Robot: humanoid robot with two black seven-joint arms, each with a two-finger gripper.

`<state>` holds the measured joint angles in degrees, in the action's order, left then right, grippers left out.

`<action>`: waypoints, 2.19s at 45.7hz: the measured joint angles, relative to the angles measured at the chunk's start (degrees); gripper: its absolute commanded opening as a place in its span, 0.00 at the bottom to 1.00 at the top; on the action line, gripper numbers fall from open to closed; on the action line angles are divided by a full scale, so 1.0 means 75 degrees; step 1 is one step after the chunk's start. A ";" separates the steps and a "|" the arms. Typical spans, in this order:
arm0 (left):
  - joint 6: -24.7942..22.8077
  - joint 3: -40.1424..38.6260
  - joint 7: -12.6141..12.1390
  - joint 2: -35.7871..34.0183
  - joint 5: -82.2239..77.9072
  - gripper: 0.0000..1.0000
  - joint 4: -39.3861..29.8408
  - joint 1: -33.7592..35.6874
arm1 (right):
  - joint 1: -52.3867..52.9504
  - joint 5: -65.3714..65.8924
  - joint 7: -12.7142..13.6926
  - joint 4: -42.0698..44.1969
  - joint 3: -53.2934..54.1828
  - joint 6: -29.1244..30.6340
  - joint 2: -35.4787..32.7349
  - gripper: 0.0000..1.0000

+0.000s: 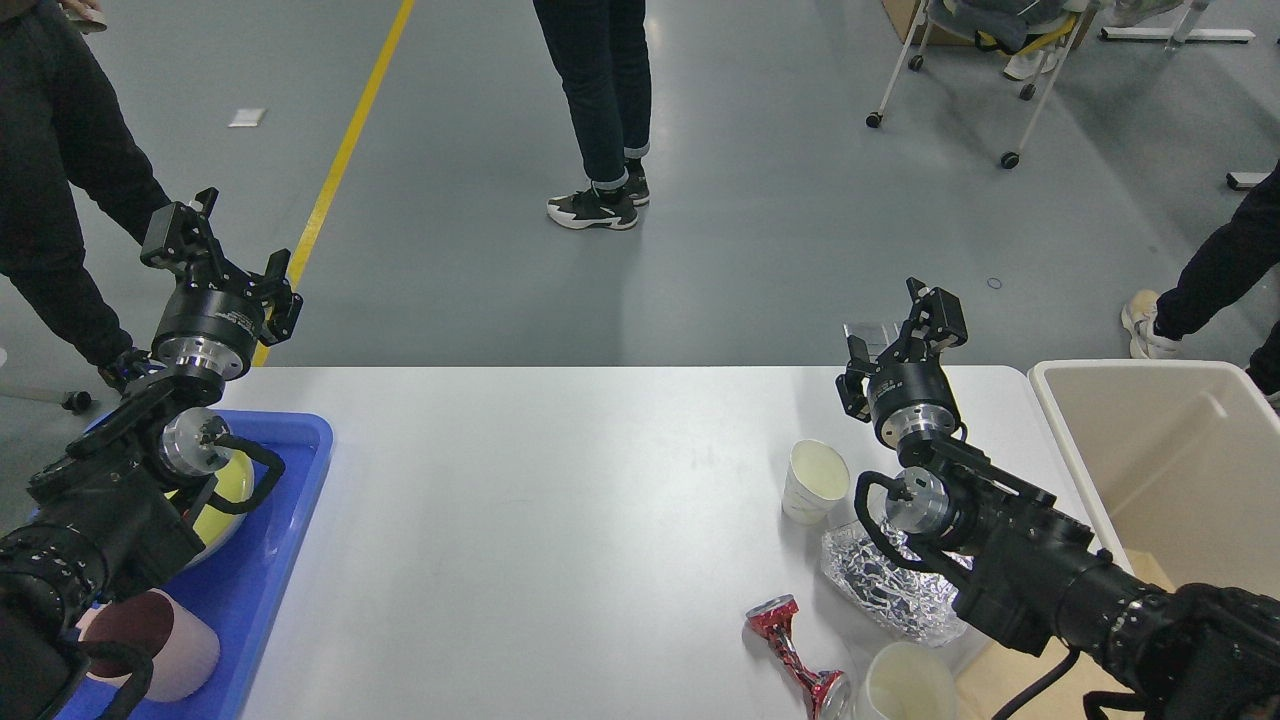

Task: Tidy desktop
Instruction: 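Release the yellow plate and raise the left gripper above the tray, then raise the right gripper away from the foil and paper cup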

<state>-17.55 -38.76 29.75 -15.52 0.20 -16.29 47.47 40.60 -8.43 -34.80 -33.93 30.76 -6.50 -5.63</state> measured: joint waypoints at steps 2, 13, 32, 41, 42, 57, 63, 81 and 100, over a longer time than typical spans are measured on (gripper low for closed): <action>-0.0021 0.0000 0.0114 0.0041 -0.0002 0.96 -0.0005 -0.0016 | 0.0000 0.0000 0.0000 0.0000 0.0000 0.0000 0.0000 1.00; -0.0039 0.0082 0.0444 0.0308 -0.0019 0.96 -0.0010 -0.0175 | 0.0000 0.0000 0.0000 0.0000 0.0000 0.0000 0.0000 1.00; -0.0041 0.0100 0.0649 0.0370 -0.0008 0.96 -0.0007 -0.0348 | 0.0000 0.0000 0.0000 0.0000 0.0000 0.0000 0.0000 1.00; -0.0046 0.0094 0.1032 0.0400 -0.0006 0.96 -0.0008 -0.0364 | 0.0000 0.0000 0.0000 0.0000 0.0000 0.0000 0.0000 1.00; -0.0046 0.0094 0.1077 0.0411 -0.0007 0.96 -0.0008 -0.0369 | 0.0000 0.0000 0.0000 0.0000 0.0000 0.0000 0.0000 1.00; -0.0046 0.0092 0.1360 0.0429 -0.0004 0.96 -0.0008 -0.0415 | 0.0000 0.0000 0.0000 0.0000 0.0000 0.0000 0.0000 1.00; -0.0046 0.0092 0.1364 0.0429 -0.0004 0.96 -0.0008 -0.0415 | 0.0000 0.0000 0.0000 0.0000 0.0000 0.0000 0.0000 1.00; -0.0046 0.0094 0.1365 0.0430 -0.0004 0.96 -0.0008 -0.0415 | 0.0000 0.0000 0.0000 0.0000 0.0000 0.0000 0.0000 1.00; -0.0046 0.0094 0.1365 0.0430 -0.0004 0.96 -0.0008 -0.0416 | 0.0036 0.0012 0.0000 0.0017 0.0154 -0.0008 0.0043 1.00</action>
<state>-17.89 -38.05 39.99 -12.29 0.18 -16.35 44.35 40.87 -8.35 -34.81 -33.80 31.91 -6.56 -5.30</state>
